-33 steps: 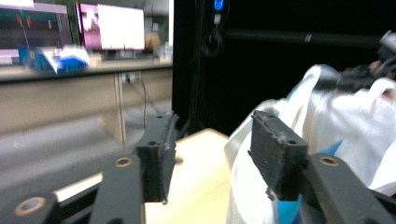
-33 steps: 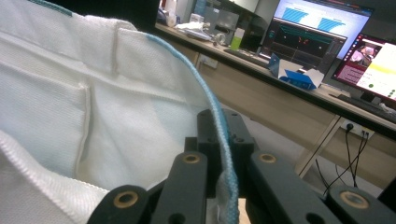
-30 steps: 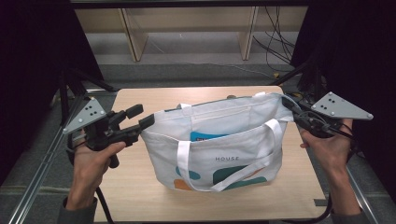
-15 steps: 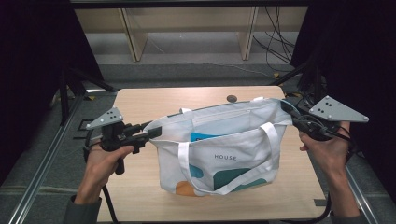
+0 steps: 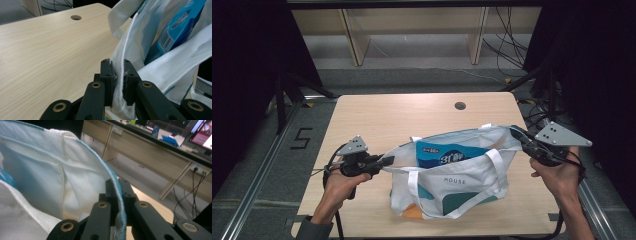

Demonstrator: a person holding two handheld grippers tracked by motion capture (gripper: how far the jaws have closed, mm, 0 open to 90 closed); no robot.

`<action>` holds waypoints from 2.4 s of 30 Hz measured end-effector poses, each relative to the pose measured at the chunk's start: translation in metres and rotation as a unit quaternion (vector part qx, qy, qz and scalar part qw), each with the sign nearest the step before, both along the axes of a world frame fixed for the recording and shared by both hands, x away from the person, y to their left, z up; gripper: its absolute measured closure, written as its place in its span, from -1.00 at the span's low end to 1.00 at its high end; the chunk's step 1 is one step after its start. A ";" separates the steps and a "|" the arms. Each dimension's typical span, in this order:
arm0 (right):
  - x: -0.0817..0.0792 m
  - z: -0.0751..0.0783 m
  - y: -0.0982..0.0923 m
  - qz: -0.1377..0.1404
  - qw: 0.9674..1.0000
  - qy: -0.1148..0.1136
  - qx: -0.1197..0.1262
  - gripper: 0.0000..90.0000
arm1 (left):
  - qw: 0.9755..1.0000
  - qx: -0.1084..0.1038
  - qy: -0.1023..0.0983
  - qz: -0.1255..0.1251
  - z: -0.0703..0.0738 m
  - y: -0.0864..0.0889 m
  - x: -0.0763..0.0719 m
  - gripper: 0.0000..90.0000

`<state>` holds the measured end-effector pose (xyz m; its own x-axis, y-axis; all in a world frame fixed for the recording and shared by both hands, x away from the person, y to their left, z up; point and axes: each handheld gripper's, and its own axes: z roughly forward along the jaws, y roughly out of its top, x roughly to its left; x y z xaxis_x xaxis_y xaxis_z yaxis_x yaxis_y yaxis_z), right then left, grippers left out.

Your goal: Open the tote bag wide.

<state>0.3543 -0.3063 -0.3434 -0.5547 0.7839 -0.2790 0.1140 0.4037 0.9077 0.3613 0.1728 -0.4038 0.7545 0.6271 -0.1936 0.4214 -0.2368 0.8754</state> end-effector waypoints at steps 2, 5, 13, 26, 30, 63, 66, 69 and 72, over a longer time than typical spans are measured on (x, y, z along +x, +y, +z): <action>0.000 -0.005 -0.001 -0.003 1.000 0.008 0.004 0.95 | 1.000 0.005 0.000 -0.001 -0.002 -0.002 0.000 0.80; 0.000 -0.019 -0.007 -0.004 1.000 0.020 0.005 0.95 | 1.000 0.025 0.000 -0.005 -0.010 -0.008 0.001 0.80; 0.004 -0.068 -0.012 -0.017 0.995 0.089 -0.050 0.95 | 0.995 0.086 0.039 -0.027 -0.052 -0.025 0.006 0.80; 0.017 -0.138 -0.007 0.005 0.968 0.225 -0.114 0.94 | 0.992 0.100 0.073 -0.027 -0.092 -0.040 0.008 0.81; 0.019 -0.142 -0.005 0.006 0.967 0.230 -0.113 0.94 | 0.992 0.095 0.078 -0.017 -0.097 -0.042 0.008 0.81; 0.069 -0.126 -0.015 -0.044 0.978 0.205 -0.012 0.48 | 0.993 0.102 0.041 0.042 -0.096 -0.028 0.071 0.48; 0.057 -0.105 -0.022 -0.038 0.977 0.204 0.039 0.45 | 0.993 0.098 0.041 0.047 -0.088 -0.026 0.072 0.36; 0.050 -0.086 -0.025 -0.017 0.981 0.184 0.060 0.42 | 0.993 0.101 0.030 0.048 -0.078 -0.024 0.071 0.20; 0.041 -0.070 -0.019 0.012 0.984 0.168 0.053 0.37 | 0.995 0.081 0.024 0.052 -0.069 -0.024 0.071 0.12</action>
